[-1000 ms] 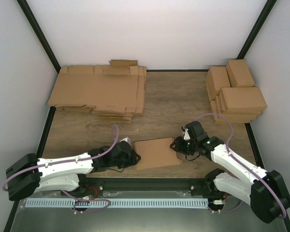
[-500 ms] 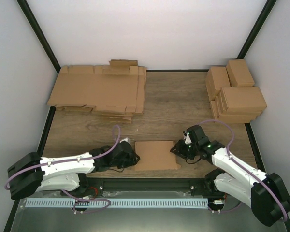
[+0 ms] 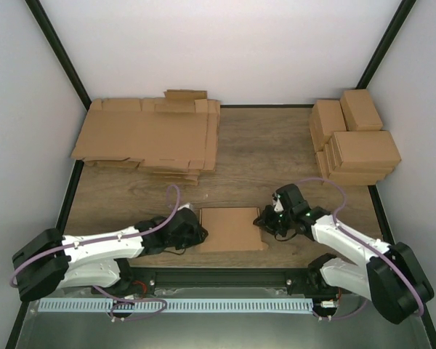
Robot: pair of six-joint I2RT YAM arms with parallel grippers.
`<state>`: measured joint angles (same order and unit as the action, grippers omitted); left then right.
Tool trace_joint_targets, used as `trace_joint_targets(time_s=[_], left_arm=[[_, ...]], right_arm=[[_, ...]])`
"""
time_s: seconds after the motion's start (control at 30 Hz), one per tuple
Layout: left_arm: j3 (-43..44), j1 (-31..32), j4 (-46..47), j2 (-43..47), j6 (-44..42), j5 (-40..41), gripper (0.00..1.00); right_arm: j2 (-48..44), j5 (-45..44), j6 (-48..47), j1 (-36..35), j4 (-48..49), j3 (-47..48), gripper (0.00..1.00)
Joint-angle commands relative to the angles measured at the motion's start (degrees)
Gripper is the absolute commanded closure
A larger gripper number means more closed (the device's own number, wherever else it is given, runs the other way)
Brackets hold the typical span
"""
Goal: Fold the paper box
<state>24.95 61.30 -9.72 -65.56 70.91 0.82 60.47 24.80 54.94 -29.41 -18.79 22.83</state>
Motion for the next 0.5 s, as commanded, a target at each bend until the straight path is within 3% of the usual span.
trace_joint_targets(time_s=[0.0,0.1,0.37,0.47], left_arm=[[3.0,-1.1,1.6,-2.1,-3.0,0.3,0.77],[5.1,-1.0,-2.3,-3.1,-5.7,1.2,0.75],[10.6,-2.7,-8.6,-3.7,-10.9,2.0,0.69],[11.3,-3.4,-10.0,-2.9,-12.0,2.0,0.68]], right_arm=[[4.8,-5.9,-4.5,-1.1,-2.4,2.5,0.84],[4.9,-6.8,-8.9,-1.1,-5.1,4.2,0.75],[-0.5,-9.2,-13.1,-1.1,-11.3,9.9,0.66],[-0.7,-10.6,-14.4,-1.1,-13.1,10.8,0.56]])
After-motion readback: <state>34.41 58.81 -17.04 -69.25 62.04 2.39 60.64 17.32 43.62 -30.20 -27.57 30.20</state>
